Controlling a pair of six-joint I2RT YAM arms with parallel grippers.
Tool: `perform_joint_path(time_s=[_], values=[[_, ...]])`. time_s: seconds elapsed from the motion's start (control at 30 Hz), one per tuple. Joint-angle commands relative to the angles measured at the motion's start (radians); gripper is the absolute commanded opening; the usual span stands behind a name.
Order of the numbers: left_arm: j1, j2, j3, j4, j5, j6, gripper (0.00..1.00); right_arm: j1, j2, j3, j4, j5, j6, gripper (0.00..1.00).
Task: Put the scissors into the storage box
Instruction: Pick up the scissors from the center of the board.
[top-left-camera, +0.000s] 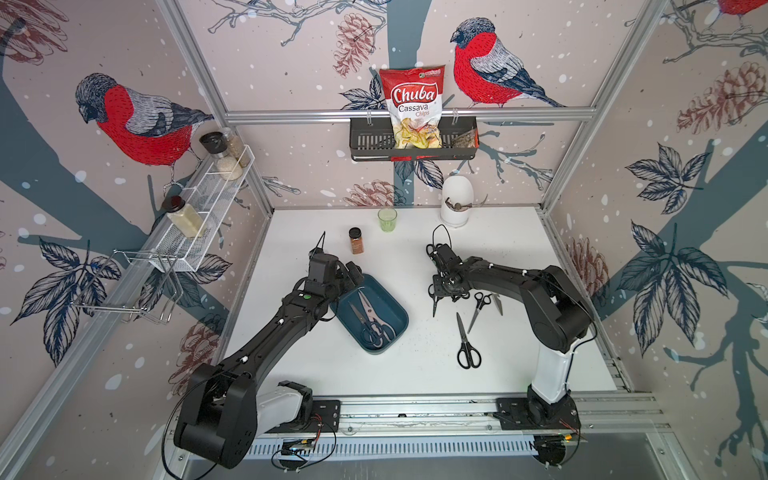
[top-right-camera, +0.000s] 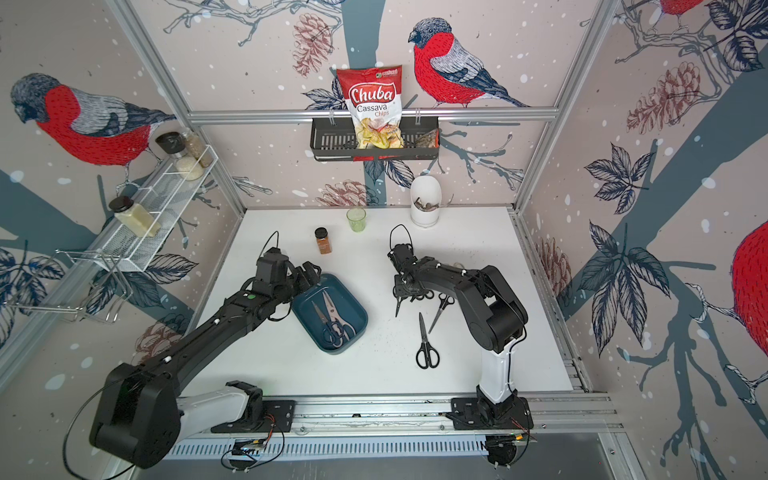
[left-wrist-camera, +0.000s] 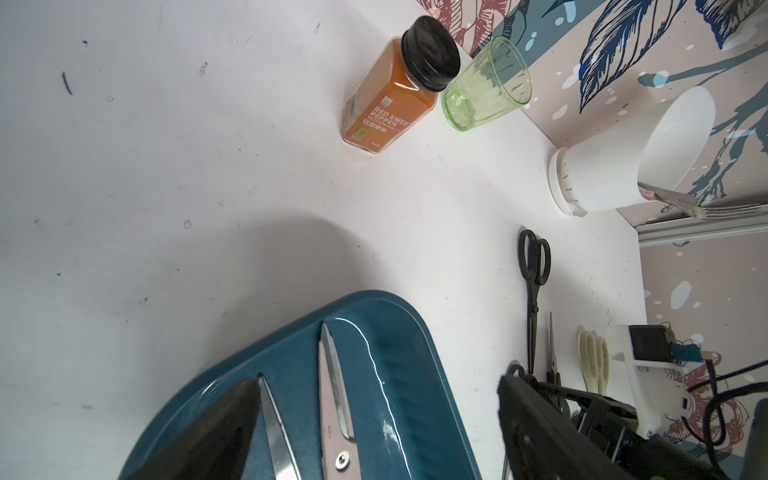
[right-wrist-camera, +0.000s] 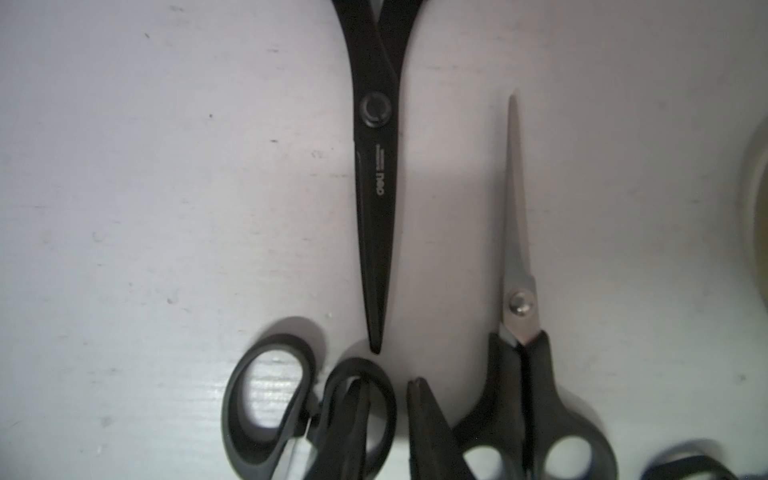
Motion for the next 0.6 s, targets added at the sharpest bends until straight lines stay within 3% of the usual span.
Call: perform_joint_path(time_s=[0.0,0.3,0.57], values=[[0.000,-0.005,-0.004,0.013,-0.014,0.000,0.93,0.001,0.008,-0.011,0.005,-0.016,-0.008,0.21],[0.000,-0.014,-0.027,0.019,-0.031,-0.003,0.93,0.000,-0.009,-0.017,0.013,0.000,-0.017,0.11],[0.008,-0.038,-0.028,0.002,-0.104,0.005,0.94,-0.004,-0.124,0.032,-0.012,0.012,-0.032,0.04]])
